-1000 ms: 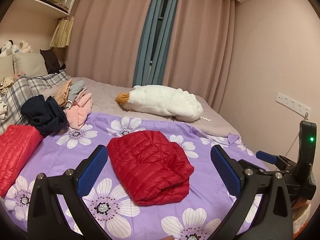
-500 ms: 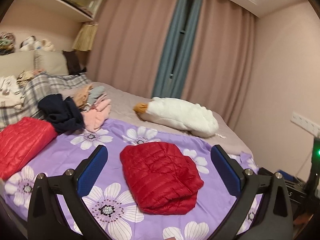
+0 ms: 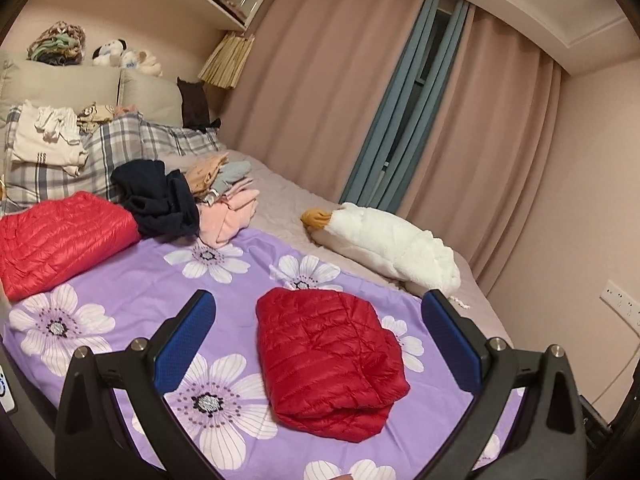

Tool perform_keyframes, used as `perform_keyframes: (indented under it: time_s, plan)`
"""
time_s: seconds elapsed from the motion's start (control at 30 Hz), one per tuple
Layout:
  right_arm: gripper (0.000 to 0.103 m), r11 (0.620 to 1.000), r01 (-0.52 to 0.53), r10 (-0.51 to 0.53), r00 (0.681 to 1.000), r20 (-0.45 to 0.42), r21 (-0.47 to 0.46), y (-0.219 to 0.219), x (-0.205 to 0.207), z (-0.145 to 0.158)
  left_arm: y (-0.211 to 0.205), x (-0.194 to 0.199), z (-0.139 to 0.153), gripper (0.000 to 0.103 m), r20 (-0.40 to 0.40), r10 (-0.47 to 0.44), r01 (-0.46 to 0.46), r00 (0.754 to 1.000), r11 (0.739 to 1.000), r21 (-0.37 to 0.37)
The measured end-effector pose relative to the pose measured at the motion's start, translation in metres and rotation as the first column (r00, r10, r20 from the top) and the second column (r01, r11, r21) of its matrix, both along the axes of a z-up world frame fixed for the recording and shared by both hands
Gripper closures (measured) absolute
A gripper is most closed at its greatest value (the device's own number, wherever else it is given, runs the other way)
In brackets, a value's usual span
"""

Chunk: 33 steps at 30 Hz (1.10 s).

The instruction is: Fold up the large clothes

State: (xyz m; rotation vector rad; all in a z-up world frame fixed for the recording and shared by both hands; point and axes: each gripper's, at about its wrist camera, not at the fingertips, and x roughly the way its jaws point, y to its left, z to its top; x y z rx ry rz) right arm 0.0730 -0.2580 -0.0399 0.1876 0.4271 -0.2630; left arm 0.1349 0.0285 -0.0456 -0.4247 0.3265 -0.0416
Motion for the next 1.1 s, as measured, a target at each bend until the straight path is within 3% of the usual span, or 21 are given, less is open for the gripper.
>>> perform_keyframes:
  time_s: [0.2,0.5,1.1]
  plan:
    - [0.001,1.0,-0.013,0.013,1.0,0.0,0.001,0.003,-0.001,0.002,-0.012,-0.005,0.002,0.0,-0.004,-0.011,0.011,1.0,1.0,0.026]
    - [0.001,1.0,-0.015,0.015,1.0,-0.003,-0.001,0.005,-0.006,0.005,-0.013,-0.01,0.004,0.0,-0.026,-0.013,0.013,1.0,1.0,0.002]
    - [0.001,0.998,-0.042,0.04,0.998,-0.048,-0.049,0.016,-0.006,0.002,-0.029,-0.016,0.001,0.0,-0.05,-0.033,0.038,0.998,0.994,0.102]
